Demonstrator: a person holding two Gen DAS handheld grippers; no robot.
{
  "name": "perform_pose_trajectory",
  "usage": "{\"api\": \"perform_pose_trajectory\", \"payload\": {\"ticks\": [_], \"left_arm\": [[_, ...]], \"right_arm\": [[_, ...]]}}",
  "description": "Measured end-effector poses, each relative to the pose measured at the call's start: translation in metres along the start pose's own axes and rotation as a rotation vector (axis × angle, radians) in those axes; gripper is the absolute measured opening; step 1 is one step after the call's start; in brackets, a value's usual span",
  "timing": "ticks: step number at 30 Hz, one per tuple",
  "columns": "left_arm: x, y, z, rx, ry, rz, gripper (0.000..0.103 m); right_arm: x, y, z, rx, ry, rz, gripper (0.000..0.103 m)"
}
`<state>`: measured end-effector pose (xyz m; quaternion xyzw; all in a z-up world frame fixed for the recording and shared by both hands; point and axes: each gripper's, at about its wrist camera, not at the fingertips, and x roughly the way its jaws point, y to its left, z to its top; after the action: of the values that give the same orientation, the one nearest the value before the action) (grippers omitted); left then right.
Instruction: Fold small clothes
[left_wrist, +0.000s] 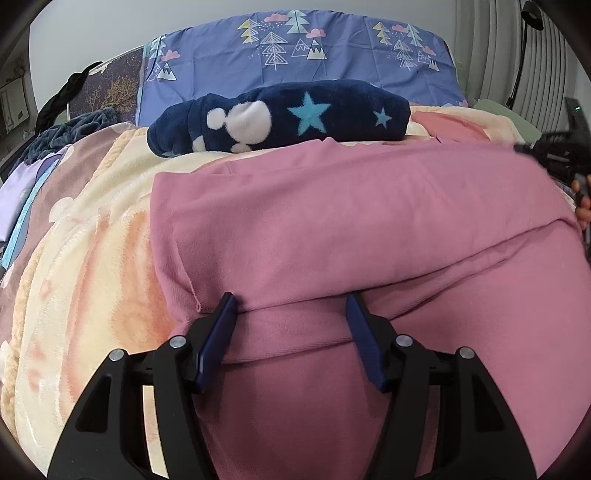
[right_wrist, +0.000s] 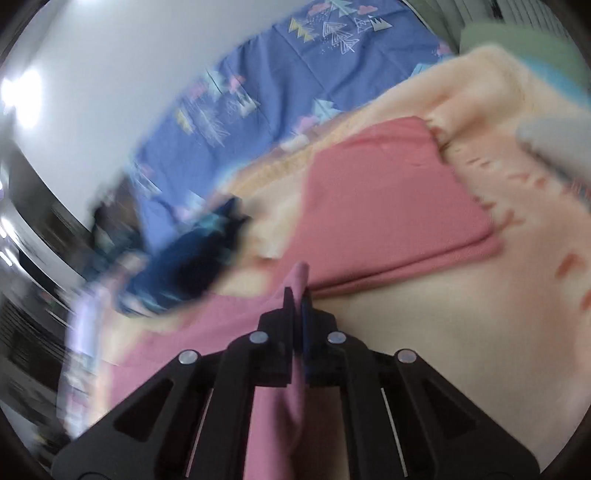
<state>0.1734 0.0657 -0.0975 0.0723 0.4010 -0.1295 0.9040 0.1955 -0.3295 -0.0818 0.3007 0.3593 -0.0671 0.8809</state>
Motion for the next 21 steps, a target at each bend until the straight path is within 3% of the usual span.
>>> {"api": "perform_pose_trajectory", "payload": {"ticks": [2, 5, 6, 8, 10, 12, 14, 19, 21], "left_arm": [[-0.001, 0.0, 0.0, -0.002, -0.002, -0.003, 0.063], [-0.001, 0.0, 0.0, -0.006, -0.002, -0.007, 0.063], [-0.001, 0.001, 0.0, -0.006, -0.002, -0.007, 0.063], [-0.001, 0.001, 0.0, -0.006, -0.002, -0.007, 0.063], [-0.001, 0.001, 0.0, -0.008, -0.002, -0.009, 0.063], [-0.001, 0.001, 0.0, -0.011, -0.003, -0.013, 0.063], [-0.001, 0.002, 0.001, -0.014, -0.003, -0.017, 0.063], [-0.011, 0.008, 0.001, -0.048, -0.028, -0.04, 0.063], [-0.032, 0.014, -0.003, -0.086, -0.062, -0.07, 0.063]], "right_arm": [[0.018, -0.007, -0.006, -0.021, 0.058, -0.038, 0.005], [-0.003, -0.018, -0.008, 0.087, -0.005, -0.002, 0.018], [-0.014, -0.017, -0.01, 0.1, -0.022, 0.025, 0.019], [-0.032, -0.008, -0.016, 0.059, -0.023, 0.084, 0.018], [-0.053, 0.013, -0.036, -0.071, -0.005, 0.118, 0.018], [-0.047, 0.026, -0.062, -0.2, 0.081, 0.011, 0.031], [-0.029, 0.023, -0.086, -0.302, 0.134, -0.104, 0.035], [-0.08, 0.016, -0.097, -0.174, 0.029, -0.049, 0.035], [-0.097, 0.014, -0.105, -0.195, 0.028, -0.022, 0.035]]}}
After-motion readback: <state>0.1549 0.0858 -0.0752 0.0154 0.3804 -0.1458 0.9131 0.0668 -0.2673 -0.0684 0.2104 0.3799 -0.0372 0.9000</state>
